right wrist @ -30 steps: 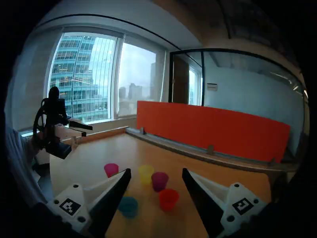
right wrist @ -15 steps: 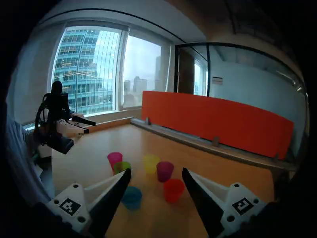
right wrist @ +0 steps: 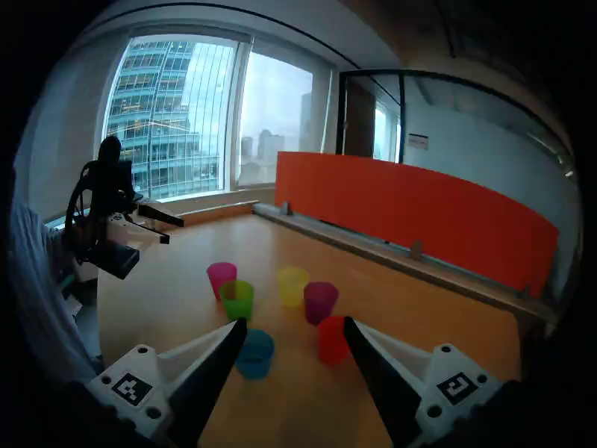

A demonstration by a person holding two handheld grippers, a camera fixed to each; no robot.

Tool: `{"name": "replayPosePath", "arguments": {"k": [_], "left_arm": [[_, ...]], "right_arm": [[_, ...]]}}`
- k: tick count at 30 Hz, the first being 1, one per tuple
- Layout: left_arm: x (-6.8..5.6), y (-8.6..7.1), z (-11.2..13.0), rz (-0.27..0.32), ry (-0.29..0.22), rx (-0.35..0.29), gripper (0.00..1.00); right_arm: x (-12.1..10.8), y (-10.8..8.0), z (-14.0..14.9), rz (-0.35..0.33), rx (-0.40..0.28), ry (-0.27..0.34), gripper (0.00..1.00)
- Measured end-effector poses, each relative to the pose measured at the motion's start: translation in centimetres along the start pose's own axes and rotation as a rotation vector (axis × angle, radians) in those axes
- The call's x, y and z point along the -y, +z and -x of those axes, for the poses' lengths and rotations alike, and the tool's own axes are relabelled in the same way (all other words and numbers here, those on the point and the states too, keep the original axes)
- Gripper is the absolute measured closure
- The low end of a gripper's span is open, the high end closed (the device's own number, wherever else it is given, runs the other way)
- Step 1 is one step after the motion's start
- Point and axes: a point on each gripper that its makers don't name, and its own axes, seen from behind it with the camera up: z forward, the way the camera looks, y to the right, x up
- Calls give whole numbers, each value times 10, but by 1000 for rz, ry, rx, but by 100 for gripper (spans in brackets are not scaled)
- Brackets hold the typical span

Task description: Pour water

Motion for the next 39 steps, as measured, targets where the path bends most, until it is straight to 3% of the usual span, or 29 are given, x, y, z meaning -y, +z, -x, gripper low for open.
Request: {"name": "replayPosePath", "arguments": {"k": [14,39], "left_arm": [[-3,5,17,12,24,33,0],[0,18,28,42,35,53,0]], "right_arm": [[9,10,24,-23,42,-9,0],[44,56,82,-121,158,-24,0]]}}
